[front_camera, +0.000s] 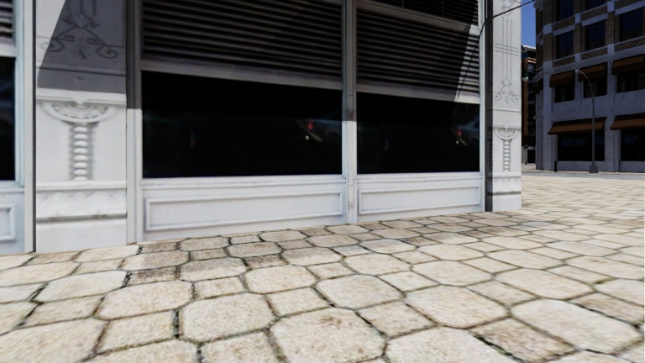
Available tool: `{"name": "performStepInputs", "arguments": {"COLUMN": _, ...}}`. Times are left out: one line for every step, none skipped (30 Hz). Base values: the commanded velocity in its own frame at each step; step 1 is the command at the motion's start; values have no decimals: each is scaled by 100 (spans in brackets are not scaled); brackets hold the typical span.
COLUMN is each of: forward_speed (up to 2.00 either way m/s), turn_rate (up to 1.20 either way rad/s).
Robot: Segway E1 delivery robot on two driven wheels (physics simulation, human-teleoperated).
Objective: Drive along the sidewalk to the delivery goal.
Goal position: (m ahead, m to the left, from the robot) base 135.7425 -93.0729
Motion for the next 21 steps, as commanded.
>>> {"name": "performStepInputs", "arguments": {"forward_speed": 0, "turn_rate": 0}}
{"name": "performStepInputs", "arguments": {"forward_speed": 0, "turn_rate": 0}}
{"name": "performStepInputs", "arguments": {"forward_speed": 0, "turn_rate": 0}}
{"name": "performStepInputs", "arguments": {"forward_speed": 0, "turn_rate": 0}}
{"name": "performStepInputs", "arguments": {"forward_speed": 0, "turn_rate": 0}}
{"name": "performStepInputs", "arguments": {"forward_speed": 0, "turn_rate": 0}}
{"name": "performStepInputs", "arguments": {"forward_speed": 0, "turn_rate": 0}}
{"name": "performStepInputs", "arguments": {"forward_speed": 0, "turn_rate": 0}}
{"name": "performStepInputs", "arguments": {"forward_speed": 0, "turn_rate": 0}}
{"name": "performStepInputs", "arguments": {"forward_speed": 0, "turn_rate": 0}}
{"name": "performStepInputs", "arguments": {"forward_speed": 0, "turn_rate": 0}}
{"name": "performStepInputs", "arguments": {"forward_speed": 0, "turn_rate": 0}}
{"name": "performStepInputs", "arguments": {"forward_speed": 0, "turn_rate": 0}}
{"name": "performStepInputs", "arguments": {"forward_speed": 0, "turn_rate": 0}}
{"name": "performStepInputs", "arguments": {"forward_speed": 0, "turn_rate": 0}}
{"name": "performStepInputs", "arguments": {"forward_speed": 0, "turn_rate": 0}}
{"name": "performStepInputs", "arguments": {"forward_speed": 0, "turn_rate": 0}}
{"name": "performStepInputs", "arguments": {"forward_speed": 0, "turn_rate": 0}}
{"name": "performStepInputs", "arguments": {"forward_speed": 0, "turn_rate": 0}}
{"name": "performStepInputs", "arguments": {"forward_speed": 0, "turn_rate": 0}}
{"name": "performStepInputs", "arguments": {"forward_speed": 0, "turn_rate": 0}}
